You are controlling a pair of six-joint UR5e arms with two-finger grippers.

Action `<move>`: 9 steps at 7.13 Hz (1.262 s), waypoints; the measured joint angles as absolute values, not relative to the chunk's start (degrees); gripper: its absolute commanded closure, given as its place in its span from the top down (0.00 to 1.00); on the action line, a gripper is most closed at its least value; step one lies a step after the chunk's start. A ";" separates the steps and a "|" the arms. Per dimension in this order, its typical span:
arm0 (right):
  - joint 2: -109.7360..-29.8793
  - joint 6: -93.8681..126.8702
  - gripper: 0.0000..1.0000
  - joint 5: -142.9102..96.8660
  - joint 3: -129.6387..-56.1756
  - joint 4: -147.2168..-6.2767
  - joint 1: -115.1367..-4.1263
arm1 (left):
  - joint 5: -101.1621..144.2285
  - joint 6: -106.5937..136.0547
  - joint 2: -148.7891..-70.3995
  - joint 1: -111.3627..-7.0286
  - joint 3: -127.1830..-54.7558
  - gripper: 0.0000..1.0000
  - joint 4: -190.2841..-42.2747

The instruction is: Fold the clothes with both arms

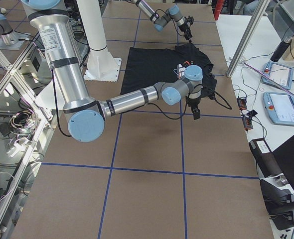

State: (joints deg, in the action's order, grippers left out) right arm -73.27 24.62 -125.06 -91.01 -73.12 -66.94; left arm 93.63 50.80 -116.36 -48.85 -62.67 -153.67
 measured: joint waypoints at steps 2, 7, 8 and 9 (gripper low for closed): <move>-73.30 24.59 1.00 -125.05 -90.97 -73.12 -66.97 | 93.53 50.80 -117.67 -48.46 -61.20 0.59 -153.64; -72.98 24.76 1.00 -124.98 -90.97 -73.12 -66.92 | 93.53 50.72 -117.84 -48.30 -60.00 0.18 -154.79; -72.89 24.78 1.00 -124.98 -90.94 -73.12 -66.90 | 93.57 50.73 -117.68 -48.33 -60.09 0.00 -155.20; -72.80 24.81 1.00 -124.98 -90.91 -73.12 -66.89 | 93.59 50.79 -117.58 -48.33 -60.18 0.00 -155.50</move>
State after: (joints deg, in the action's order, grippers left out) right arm -72.80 24.81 -124.98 -90.91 -73.12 -66.89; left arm 93.59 50.79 -117.58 -48.33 -60.18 -155.50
